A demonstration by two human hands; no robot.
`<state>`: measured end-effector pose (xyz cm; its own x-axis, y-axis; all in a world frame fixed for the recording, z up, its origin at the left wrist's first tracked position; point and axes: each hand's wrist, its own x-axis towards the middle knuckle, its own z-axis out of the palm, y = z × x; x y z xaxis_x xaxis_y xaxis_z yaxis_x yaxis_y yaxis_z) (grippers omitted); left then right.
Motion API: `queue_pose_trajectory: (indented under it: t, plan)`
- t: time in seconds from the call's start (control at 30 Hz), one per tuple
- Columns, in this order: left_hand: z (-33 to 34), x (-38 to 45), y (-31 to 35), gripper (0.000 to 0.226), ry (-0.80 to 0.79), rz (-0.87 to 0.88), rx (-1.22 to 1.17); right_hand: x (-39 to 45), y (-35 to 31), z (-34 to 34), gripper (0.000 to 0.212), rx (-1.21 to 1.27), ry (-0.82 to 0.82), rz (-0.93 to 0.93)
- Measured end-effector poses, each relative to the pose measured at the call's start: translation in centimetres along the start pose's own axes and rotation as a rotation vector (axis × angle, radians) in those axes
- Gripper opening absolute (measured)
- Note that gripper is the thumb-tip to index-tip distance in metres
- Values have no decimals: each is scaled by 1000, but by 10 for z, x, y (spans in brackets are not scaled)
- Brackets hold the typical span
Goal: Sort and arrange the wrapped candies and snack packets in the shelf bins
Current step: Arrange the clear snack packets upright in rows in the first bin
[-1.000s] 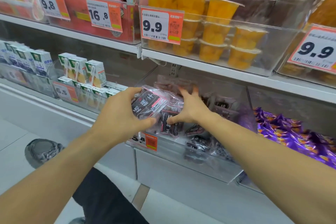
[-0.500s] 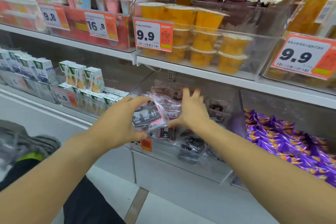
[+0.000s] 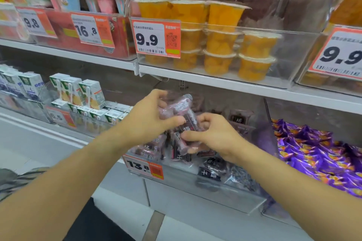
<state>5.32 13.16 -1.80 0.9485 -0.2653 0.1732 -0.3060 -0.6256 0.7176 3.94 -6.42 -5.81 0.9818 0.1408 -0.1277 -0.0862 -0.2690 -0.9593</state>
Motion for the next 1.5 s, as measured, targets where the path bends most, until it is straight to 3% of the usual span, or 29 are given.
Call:
queue_pose_trajectory:
  t: [0.1, 0.17, 0.23, 0.3, 0.37, 0.43, 0.7, 0.97, 1.27, 1.5]
  plan:
    - [12, 10, -4, 14, 17, 96, 79, 6, 6, -3, 50, -369, -39, -70]
    - [16, 14, -7, 11, -3, 139, 224, 9, 1, -5, 42, -589, -41, -103]
    - [23, 19, -14, 21, -23, 194, 348, 15, 1, -5, 29, -688, -20, -105]
    - [29, 18, -22, 47, -95, 242, 470, 18, 2, 1, 28, -825, -2, -101]
    - [30, 13, -31, 78, -160, 182, 636, 18, 6, 5, 26, -899, 19, -93]
    - [28, 8, -42, 84, -175, 69, 707, 17, 9, 7, 24, -937, 59, -110]
    - [27, -8, -53, 64, -197, 1, 540, 20, 6, 14, 59, -1019, -9, -133]
    - [36, -7, -61, 59, -166, -44, 565, 16, 10, 22, 48, -1158, 140, -218]
    - [31, -8, -45, 59, -168, -153, 394, 20, 3, 17, 48, -1179, 50, -108]
    - [29, -5, -40, 64, -186, -232, 332, 23, 21, 22, 61, -1186, 190, -417]
